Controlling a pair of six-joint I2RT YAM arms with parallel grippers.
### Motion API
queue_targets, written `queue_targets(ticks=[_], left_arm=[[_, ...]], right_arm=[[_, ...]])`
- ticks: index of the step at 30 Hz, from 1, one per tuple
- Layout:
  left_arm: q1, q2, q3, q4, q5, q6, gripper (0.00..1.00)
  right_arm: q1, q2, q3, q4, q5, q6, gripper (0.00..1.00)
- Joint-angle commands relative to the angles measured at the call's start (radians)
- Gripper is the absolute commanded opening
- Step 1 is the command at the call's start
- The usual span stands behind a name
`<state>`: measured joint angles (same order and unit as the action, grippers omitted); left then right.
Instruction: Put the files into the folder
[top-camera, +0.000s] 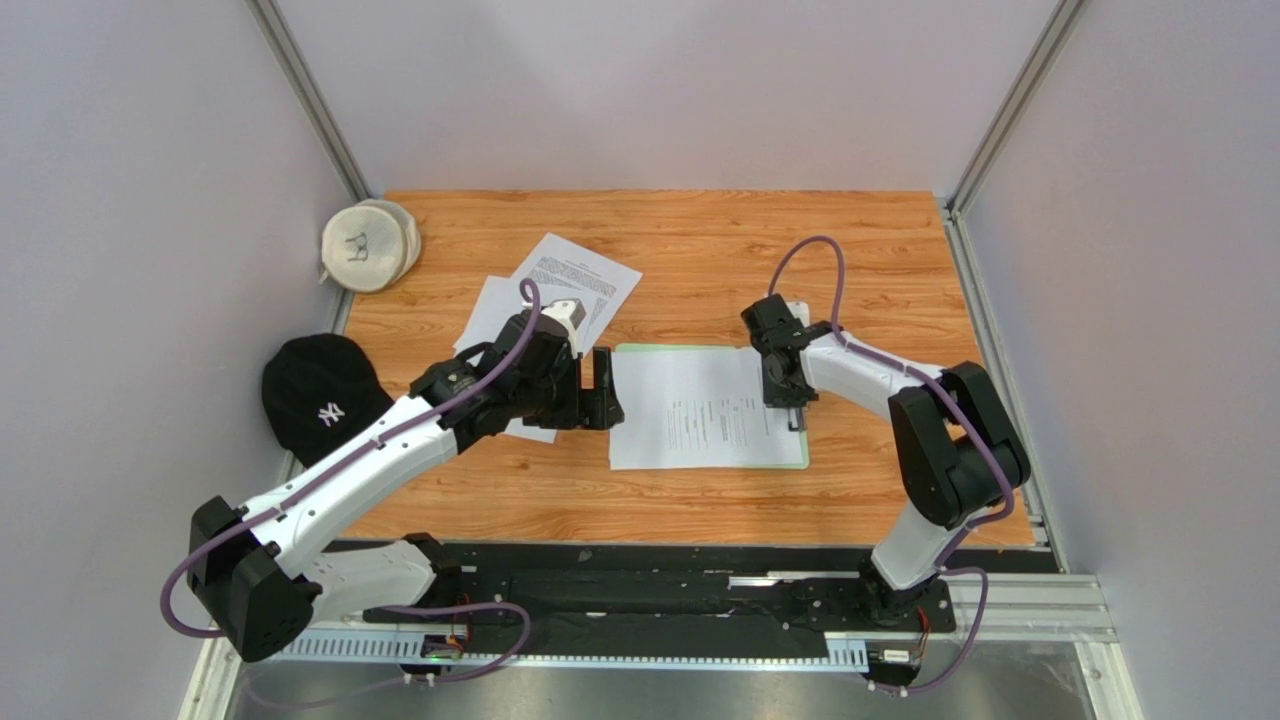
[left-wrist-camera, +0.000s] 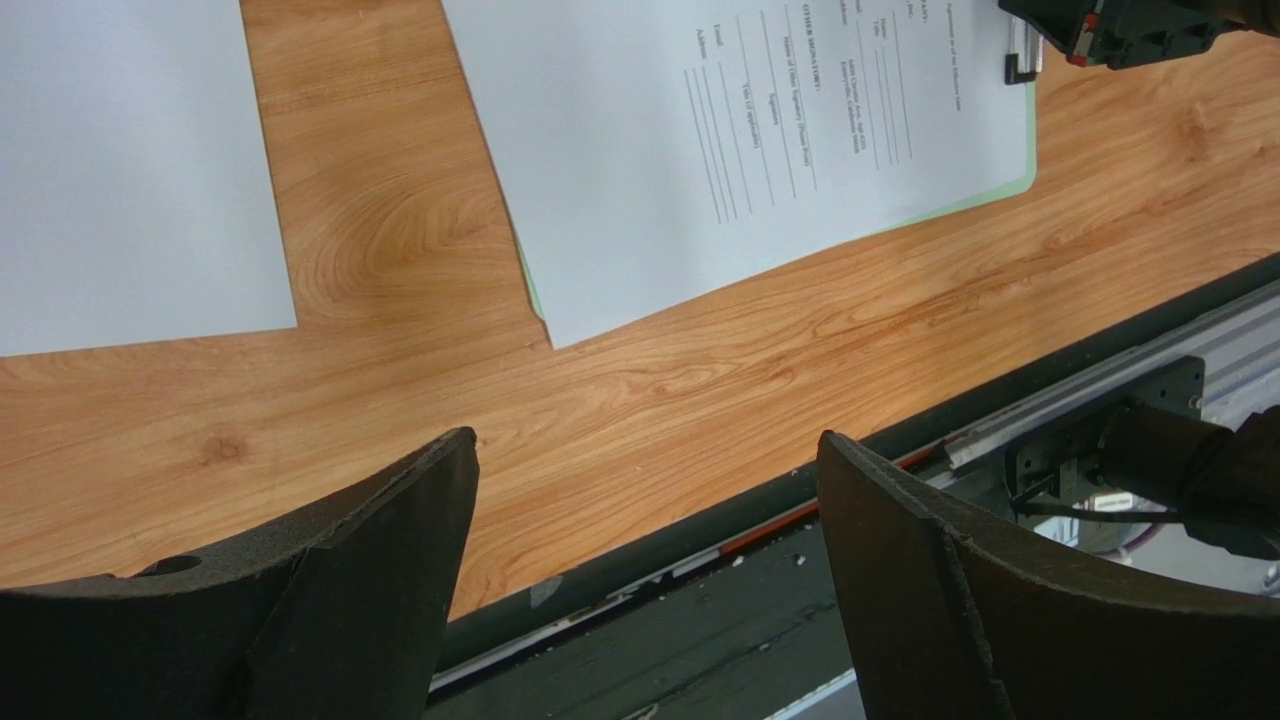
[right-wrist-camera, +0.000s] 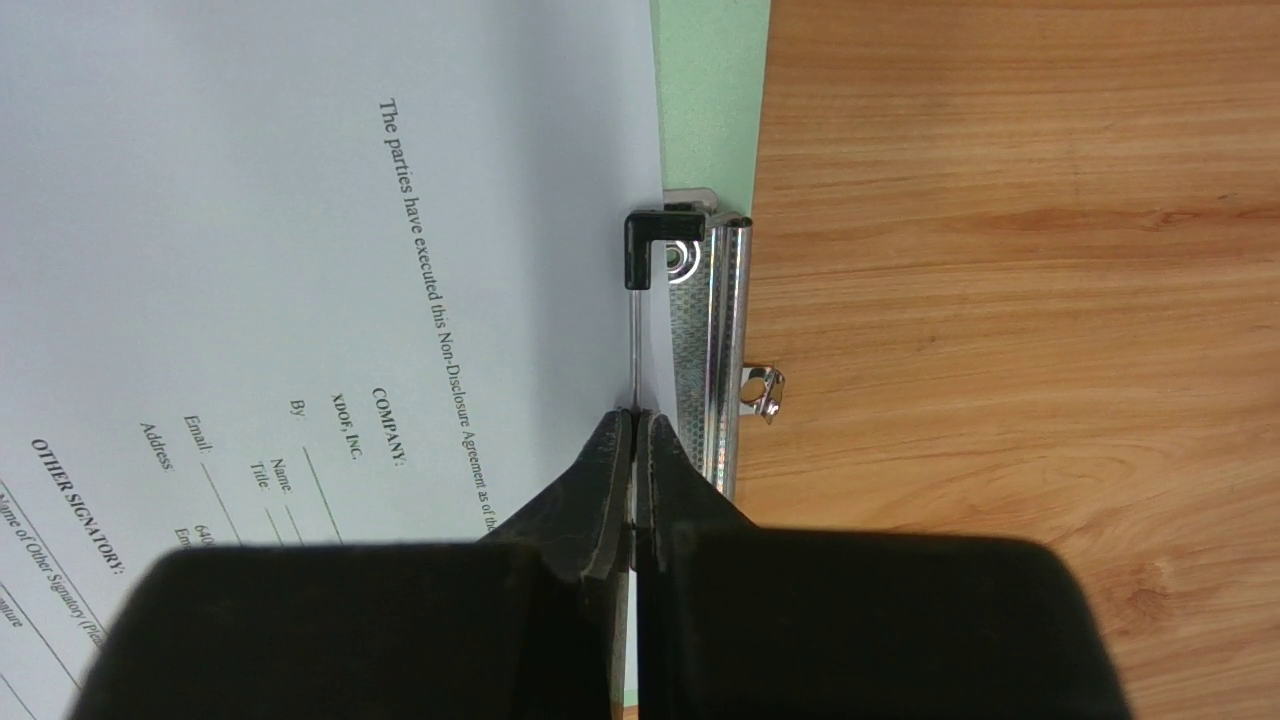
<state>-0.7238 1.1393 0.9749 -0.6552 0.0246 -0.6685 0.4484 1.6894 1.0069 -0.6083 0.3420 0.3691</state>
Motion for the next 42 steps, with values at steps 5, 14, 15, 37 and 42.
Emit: queue_targets(ticks=[5,14,15,37,42], left_arm=[[0.012,0.019,0.036,0.008,0.014,0.001,0.91],[0.139,0.001,0.071,-0.078,-0.009,0.033,0.94],[0.164,-0.013,0.073,-0.107,-0.017,0.037,0.94],[0.646,0.422,0.205,-0.003,0.146,0.087,0.91],[0.644,0.52,0.173,0.066,0.206,-0.023,0.87]], right_arm=[[-0.085,-0.068,-0.036,0.031,0.035,-0.025,0.0],[0.002,-0.192,0.076,-0.111,0.173,-0.074,0.58],[0.047,-0.241,0.088,-0.116,0.173,-0.075,0.64],[0.214,0.464,0.821,0.346,-0.538,0.05,0.85],[0.213,0.745,1.166,0.193,-0.499,-0.102,0.86]])
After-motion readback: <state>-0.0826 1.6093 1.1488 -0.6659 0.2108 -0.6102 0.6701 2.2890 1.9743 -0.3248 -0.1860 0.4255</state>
